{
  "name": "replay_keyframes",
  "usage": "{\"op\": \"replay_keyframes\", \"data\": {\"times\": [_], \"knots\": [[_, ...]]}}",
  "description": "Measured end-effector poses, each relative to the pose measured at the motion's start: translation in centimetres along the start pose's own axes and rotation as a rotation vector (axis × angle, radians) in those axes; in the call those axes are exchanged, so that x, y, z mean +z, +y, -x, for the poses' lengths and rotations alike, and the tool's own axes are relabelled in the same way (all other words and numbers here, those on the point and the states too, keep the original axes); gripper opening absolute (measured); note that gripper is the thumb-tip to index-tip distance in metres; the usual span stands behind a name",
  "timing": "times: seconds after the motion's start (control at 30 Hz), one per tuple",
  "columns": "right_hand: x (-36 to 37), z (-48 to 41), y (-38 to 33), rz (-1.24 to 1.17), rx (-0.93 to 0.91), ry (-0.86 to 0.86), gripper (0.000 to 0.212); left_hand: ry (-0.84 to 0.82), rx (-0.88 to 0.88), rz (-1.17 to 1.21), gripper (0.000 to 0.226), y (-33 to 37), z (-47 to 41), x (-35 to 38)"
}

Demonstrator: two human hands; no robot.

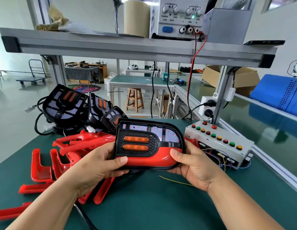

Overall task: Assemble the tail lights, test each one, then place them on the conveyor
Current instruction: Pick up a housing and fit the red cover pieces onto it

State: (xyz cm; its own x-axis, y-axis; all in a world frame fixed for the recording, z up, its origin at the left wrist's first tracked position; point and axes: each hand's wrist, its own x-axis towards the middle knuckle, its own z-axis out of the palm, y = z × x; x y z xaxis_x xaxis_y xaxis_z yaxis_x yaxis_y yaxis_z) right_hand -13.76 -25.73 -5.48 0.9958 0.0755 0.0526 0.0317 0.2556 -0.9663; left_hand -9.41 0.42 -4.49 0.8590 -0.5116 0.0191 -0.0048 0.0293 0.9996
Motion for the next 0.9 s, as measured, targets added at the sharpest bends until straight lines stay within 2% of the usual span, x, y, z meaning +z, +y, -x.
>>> {"op": "replay_keyframes", "data": {"times": [0.27, 0.43, 0.6, 0.7, 0.77, 0.9], "knots": [[0.5, -0.1, -0.2, 0.009, -0.029, 0.033, 0.052, 0.025, 0.015, 0.025, 0.038, 0.5, -0.3, 0.1], [-0.1, 0.3, -0.8, 0.006, 0.063, -0.014, 0.047, -0.051, -0.067, 0.035, 0.038, 0.9, 0.0, -0.5], [-1.0, 1.2, -1.5, 0.153, 0.279, -0.135, 0.043, -0.216, -0.194, -0.166, 0.046, 1.7, 1.1, -2.2], [-0.9, 1.2, -1.4, 0.272, 0.347, -0.150, 0.055, -0.312, -0.296, -0.228, 0.047, 2.1, 1.5, -2.8], [-1.1, 1.1, -1.4, 0.312, 0.373, -0.137, 0.064, -0.348, -0.327, -0.262, 0.044, 2.3, 1.6, -3.0], [-1.4, 1.0, -1.4, 0.398, 0.382, -0.106, 0.063, -0.340, -0.315, -0.372, 0.030, 2.1, 1.4, -2.5]]}}
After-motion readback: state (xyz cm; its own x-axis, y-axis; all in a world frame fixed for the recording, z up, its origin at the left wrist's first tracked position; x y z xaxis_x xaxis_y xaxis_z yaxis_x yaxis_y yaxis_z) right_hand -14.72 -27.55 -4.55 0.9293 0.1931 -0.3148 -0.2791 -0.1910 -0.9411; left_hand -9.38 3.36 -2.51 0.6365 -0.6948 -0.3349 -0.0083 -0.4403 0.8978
